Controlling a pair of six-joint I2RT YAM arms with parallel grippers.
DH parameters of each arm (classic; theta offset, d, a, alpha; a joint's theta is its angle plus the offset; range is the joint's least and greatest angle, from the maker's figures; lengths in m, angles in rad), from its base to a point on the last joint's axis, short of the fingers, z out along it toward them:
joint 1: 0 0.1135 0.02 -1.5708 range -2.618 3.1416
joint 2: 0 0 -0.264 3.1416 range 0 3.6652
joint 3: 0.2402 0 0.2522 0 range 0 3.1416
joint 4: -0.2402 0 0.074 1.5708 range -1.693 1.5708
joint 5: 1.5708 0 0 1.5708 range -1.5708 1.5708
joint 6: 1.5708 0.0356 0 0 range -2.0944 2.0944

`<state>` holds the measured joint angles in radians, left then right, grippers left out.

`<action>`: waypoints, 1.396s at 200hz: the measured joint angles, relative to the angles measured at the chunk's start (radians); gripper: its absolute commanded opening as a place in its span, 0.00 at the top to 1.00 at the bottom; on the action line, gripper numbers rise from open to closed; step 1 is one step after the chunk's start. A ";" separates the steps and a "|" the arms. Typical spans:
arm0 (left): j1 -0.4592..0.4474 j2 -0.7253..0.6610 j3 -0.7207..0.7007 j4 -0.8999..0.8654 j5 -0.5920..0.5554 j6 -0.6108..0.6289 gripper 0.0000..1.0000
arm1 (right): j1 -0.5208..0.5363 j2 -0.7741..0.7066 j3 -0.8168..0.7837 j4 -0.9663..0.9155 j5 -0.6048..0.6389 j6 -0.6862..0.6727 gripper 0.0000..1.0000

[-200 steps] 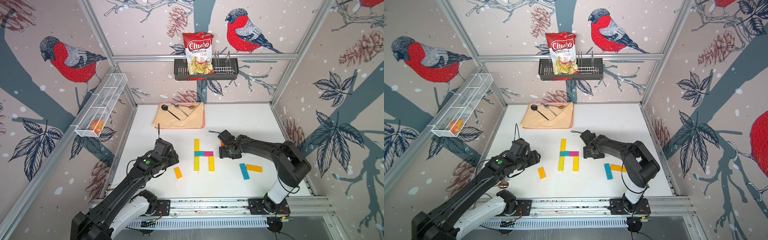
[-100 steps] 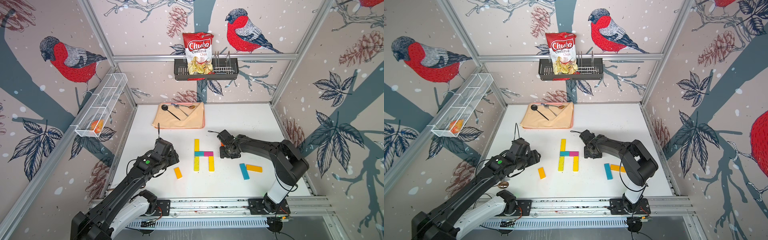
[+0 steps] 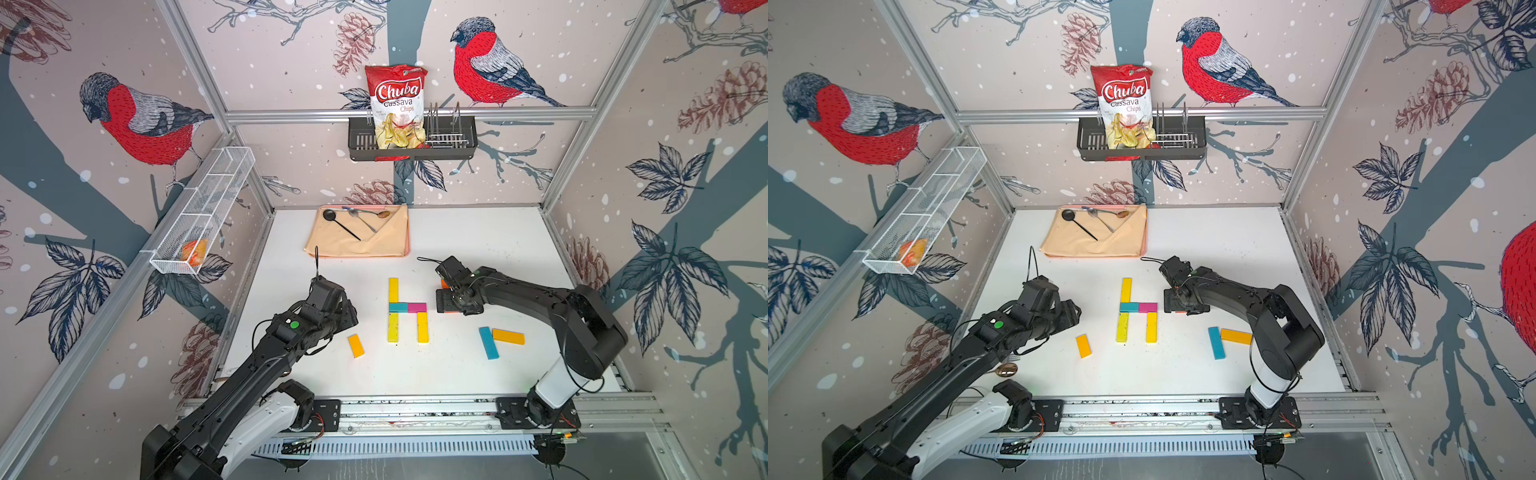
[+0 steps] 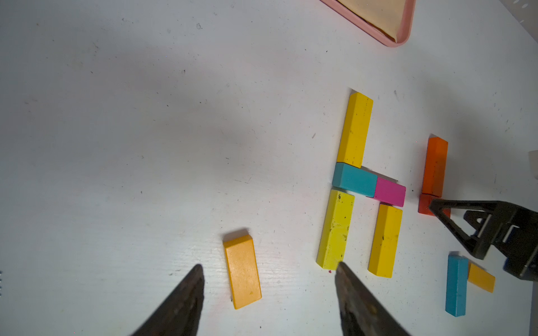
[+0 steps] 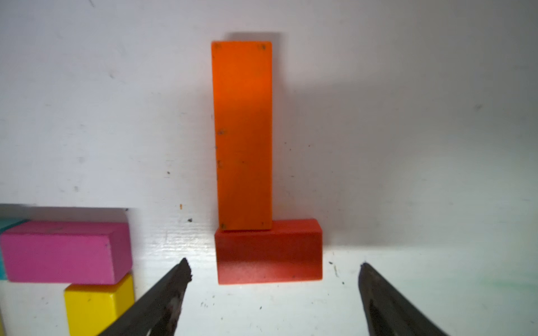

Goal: Assemble the letter h with building blocks
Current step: Assemble the building block at the center of the board, then pick up the building block from the center of the board.

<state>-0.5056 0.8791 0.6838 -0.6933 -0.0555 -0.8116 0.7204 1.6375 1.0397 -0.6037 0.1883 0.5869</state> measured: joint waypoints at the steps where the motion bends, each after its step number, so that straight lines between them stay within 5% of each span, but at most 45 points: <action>1: 0.000 0.000 -0.002 0.000 0.000 0.000 0.32 | 0.001 -0.003 0.001 -0.002 0.000 0.000 0.07; 103: -0.152 0.156 -0.147 0.086 0.051 -0.134 0.34 | 0.095 -0.236 0.008 -0.113 0.076 0.122 0.08; 162: -0.168 0.265 -0.170 0.134 0.021 -0.170 0.39 | 0.097 -0.311 -0.047 -0.132 0.089 0.149 0.09; 279: -0.207 0.463 -0.093 0.097 -0.098 -0.156 0.89 | 0.094 -0.430 -0.077 -0.142 0.094 0.175 0.11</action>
<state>-0.7124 1.3418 0.5911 -0.5968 -0.1532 -0.9676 0.8146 1.2079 0.9627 -0.7460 0.2825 0.7620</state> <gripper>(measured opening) 0.204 0.888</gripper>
